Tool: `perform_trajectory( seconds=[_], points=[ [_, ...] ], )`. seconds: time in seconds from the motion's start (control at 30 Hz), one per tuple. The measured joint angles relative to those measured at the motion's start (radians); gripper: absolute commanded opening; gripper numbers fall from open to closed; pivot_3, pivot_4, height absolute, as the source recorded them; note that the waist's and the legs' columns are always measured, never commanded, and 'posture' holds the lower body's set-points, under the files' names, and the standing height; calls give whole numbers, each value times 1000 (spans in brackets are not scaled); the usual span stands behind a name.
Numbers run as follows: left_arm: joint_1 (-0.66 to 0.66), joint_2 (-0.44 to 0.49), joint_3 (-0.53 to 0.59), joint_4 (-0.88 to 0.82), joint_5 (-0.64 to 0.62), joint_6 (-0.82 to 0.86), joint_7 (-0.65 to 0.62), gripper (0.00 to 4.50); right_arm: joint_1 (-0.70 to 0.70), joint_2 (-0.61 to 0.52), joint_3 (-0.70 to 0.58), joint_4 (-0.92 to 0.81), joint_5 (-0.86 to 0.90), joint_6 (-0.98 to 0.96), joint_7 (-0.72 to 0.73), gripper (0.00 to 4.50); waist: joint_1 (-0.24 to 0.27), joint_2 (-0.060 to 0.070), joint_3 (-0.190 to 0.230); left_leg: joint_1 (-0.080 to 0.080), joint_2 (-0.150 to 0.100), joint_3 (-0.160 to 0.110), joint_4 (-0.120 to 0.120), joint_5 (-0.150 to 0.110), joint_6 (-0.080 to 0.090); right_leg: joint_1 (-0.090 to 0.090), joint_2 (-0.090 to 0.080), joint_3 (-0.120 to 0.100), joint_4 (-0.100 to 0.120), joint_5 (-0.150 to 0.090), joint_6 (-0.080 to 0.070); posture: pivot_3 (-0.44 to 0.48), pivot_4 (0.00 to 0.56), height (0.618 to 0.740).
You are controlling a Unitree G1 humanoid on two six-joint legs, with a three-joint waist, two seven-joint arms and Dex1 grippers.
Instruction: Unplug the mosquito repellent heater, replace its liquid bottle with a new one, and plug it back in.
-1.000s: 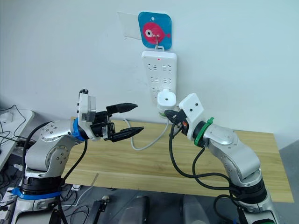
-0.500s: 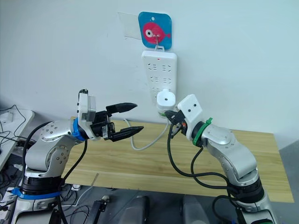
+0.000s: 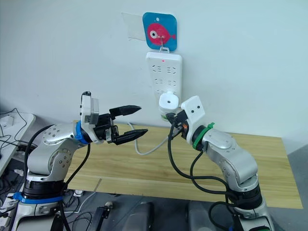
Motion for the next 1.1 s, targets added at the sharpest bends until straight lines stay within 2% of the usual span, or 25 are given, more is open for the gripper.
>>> perform_trajectory(
  seconds=[0.2, 0.37, 0.63, 0.73, 0.8, 0.93, 1.07, 1.1],
  points=[
    [-2, 0, -2, 1, 0, -1, -10, 4500, -2, -9, -2, -3, 0, 12, 1, 35, 0, 0, 0, 0, 0, 0, 0, 0, 0, 0, 0, 0, 0, 0, 0, 102, 175, 740],
    [-5, 6, -2, 14, 1, -4, -14, 4500, 2, -69, -12, -28, 13, 24, 26, 35, 0, 0, 0, 0, 0, 0, 0, 0, 0, 0, 0, 0, 0, 0, 0, 93, 172, 740],
    [-15, 51, -2, 89, 25, -25, -14, 4500, 35, -198, -72, -124, 144, 72, 144, 35, 1, 0, 0, 0, 0, 0, 0, 0, 0, 0, 0, 0, -1, 0, 0, 105, 169, 740],
    [-27, 69, -2, 102, 32, -8, 5, 4500, 64, -253, -103, -132, 176, 72, 184, 622, 2, 0, 0, 0, 0, 0, 0, 0, 0, 0, 0, -1, -1, 0, 0, 117, 163, 740],
    [-35, 98, -5, 120, 59, 5, 30, 4500, 96, -299, -151, -138, 197, 60, 220, 1253, 3, 0, 0, 0, 0, 0, 0, 0, 0, 0, 0, -1, -1, 0, 0, 117, 163, 740],
    [-40, 159, -1, 142, 91, 16, 33, 4500, 187, -397, -283, -143, 251, 18, 306, 2774, 5, 0, 0, 0, 0, 0, -1, 0, 0, 1, 0, -1, -2, 0, 0, 126, 149, 740],
    [-48, 180, 0, 177, 100, 12, 19, 4500, 257, -470, -358, -144, 264, -56, 383, 4234, 5, -1, -1, 0, 0, 0, -1, 0, 0, 1, 0, -1, -1, 0, 0, 124, 139, 740],
    [-50, 182, 0, 182, 100, 13, 15, 4500, 268, -479, -372, -142, 265, -72, 395, 4485, 5, -1, -2, 0, 0, 0, -1, 0, 0, 1, 0, -1, -1, 0, 0, 124, 136, 740]
  ],
)
